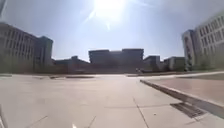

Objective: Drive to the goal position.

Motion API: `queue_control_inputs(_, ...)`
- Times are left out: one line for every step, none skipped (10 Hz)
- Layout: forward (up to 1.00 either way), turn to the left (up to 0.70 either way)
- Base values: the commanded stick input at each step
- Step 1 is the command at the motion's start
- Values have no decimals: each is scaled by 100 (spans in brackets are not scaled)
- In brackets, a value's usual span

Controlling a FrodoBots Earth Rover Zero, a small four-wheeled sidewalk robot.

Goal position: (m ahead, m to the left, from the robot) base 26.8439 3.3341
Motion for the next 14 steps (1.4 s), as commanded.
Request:
queue_control_inputs(100,5)
queue_control_inputs(100,5)
queue_control_inputs(100,5)
queue_control_inputs(100,5)
queue_control_inputs(100,5)
queue_control_inputs(100,5)
queue_control_inputs(100,5)
queue_control_inputs(100,5)
queue_control_inputs(100,5)
queue_control_inputs(100,5)
queue_control_inputs(100,5)
queue_control_inputs(100,5)
queue_control_inputs(100,5)
queue_control_inputs(100,5)
